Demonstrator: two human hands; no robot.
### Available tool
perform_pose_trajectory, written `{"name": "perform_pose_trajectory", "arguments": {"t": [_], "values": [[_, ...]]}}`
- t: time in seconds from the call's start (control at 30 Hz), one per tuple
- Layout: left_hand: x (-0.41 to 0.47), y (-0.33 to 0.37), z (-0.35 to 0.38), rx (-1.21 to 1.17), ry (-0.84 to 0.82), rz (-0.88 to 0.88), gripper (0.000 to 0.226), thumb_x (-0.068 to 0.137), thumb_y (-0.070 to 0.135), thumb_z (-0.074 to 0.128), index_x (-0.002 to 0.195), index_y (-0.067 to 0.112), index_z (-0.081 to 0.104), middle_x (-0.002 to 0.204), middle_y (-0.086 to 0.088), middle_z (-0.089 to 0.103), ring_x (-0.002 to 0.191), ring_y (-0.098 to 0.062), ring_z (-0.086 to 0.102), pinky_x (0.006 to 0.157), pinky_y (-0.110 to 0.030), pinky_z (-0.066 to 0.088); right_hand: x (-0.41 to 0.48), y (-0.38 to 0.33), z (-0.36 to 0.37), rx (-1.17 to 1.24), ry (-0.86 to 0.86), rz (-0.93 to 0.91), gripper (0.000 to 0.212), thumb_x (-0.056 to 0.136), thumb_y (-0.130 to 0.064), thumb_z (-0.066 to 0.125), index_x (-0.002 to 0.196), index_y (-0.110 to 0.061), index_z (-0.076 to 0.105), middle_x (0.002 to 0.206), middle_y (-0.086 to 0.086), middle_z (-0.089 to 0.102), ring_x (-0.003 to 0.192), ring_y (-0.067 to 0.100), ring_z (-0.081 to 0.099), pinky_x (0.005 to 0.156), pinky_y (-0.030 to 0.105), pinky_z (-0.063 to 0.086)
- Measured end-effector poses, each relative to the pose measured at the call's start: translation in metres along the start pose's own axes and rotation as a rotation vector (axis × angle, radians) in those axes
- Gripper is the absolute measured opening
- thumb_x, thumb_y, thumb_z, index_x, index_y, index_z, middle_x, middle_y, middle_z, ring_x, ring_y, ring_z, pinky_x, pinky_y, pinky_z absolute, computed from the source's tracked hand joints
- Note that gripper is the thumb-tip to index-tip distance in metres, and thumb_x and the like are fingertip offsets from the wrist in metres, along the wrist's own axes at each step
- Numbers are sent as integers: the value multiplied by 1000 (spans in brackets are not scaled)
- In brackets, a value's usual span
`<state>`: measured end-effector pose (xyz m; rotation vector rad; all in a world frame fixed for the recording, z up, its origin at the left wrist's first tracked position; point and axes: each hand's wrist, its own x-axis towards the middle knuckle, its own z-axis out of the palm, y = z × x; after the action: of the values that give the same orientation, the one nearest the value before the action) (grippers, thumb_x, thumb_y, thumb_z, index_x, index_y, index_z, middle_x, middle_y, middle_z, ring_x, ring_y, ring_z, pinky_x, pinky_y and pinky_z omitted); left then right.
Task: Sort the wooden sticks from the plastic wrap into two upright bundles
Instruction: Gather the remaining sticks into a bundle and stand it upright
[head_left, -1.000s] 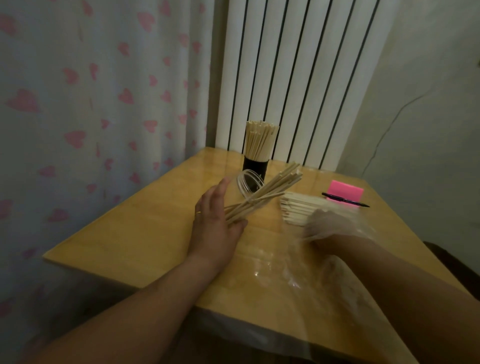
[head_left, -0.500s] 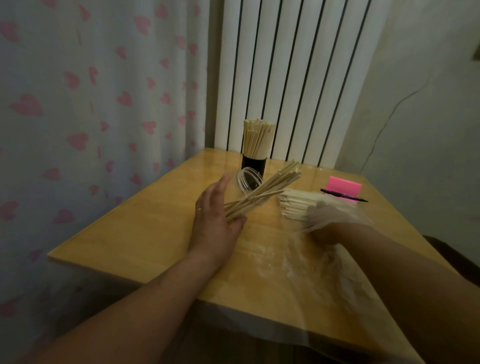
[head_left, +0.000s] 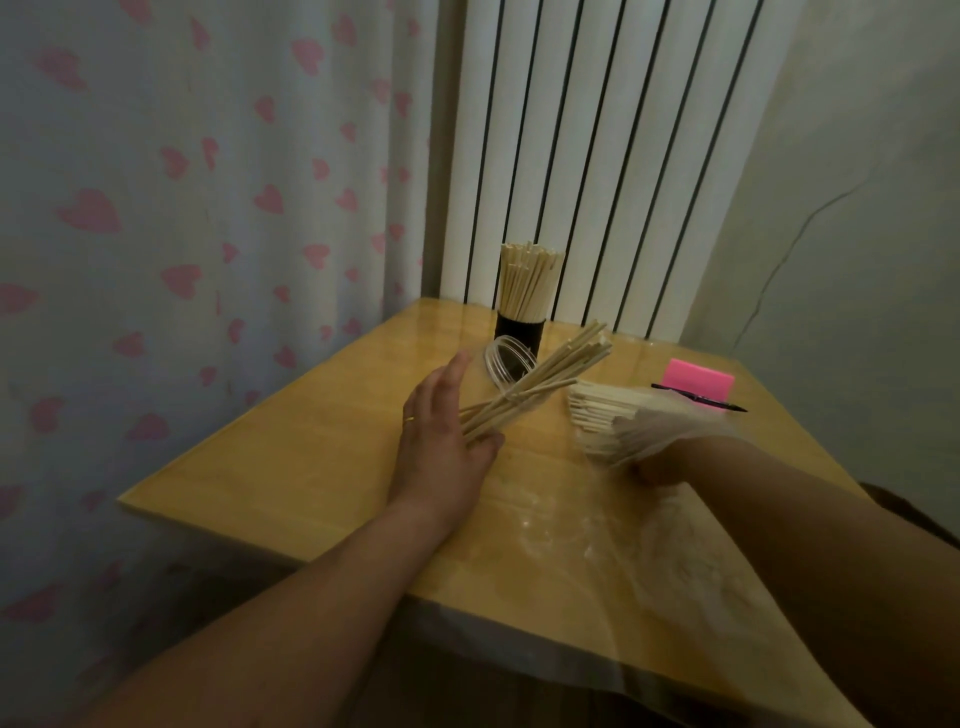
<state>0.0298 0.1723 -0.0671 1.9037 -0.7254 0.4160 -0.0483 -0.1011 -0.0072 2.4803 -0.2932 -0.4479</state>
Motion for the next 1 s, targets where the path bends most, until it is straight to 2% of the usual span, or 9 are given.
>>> {"name": "perform_pose_trajectory", "arguments": {"t": [0.1,0.17,0.2,0.37,0.5,0.6,0.7,0.87,1.0], "values": [[0,-1,1,-4,4,2,104,89,27,82,164,48,13,168,5,24,153,-18,22,122,-35,27,-6,4,-2,-38,-21,-16,29,101,-33,62,127,-21,66,125,3,67,116,22,64,103,36,53],[0,-1,0,-13,4,2,104,89,27,82,164,48,13,167,4,24,152,-18,22,121,-36,28,-11,0,-2,-48,-69,-26,26,99,-31,63,122,-20,68,118,2,67,114,23,67,101,38,56],[0,-2,0,-13,5,2,104,89,27,82,164,48,13,167,4,24,152,-18,23,121,-35,28,-13,1,-2,-50,-39,-55,25,97,-30,63,120,-21,68,117,1,67,113,22,67,100,38,56],[0,0,0,-5,1,1,105,89,26,83,165,45,15,168,2,25,153,-20,23,118,-31,25,-37,-7,-2,-98,86,-90,22,99,-22,66,121,-24,64,117,-1,65,108,20,64,93,34,56],[-1,2,-2,14,-16,5,105,89,26,83,165,46,14,168,4,25,153,-21,23,122,-37,28,-52,-6,2,-50,96,-94,23,99,-20,67,122,-23,68,117,2,68,107,22,66,94,35,57],[-2,4,-4,25,-23,-1,104,90,28,81,164,48,11,168,5,24,154,-22,22,124,-42,31,-62,-9,2,-29,94,-123,26,98,-26,68,124,-22,67,114,2,67,102,20,65,92,36,58],[-2,4,-3,31,-27,0,103,91,28,81,164,50,10,168,5,23,154,-20,21,121,-36,29,-70,-10,3,16,107,-104,27,99,-32,66,125,-24,65,112,2,66,100,21,65,90,38,58],[-2,2,-3,30,-31,-2,105,91,27,82,163,51,10,169,4,23,154,-20,20,121,-38,30,-95,-14,12,229,353,11,26,99,-38,59,124,-33,59,109,-5,59,86,18,61,73,34,55],[-1,5,-4,34,-47,-8,106,90,26,82,164,50,11,169,5,23,154,-20,19,123,-41,30,-125,-28,16,269,576,81,25,98,-49,58,119,-36,59,116,-7,58,79,14,64,57,26,42]]}}
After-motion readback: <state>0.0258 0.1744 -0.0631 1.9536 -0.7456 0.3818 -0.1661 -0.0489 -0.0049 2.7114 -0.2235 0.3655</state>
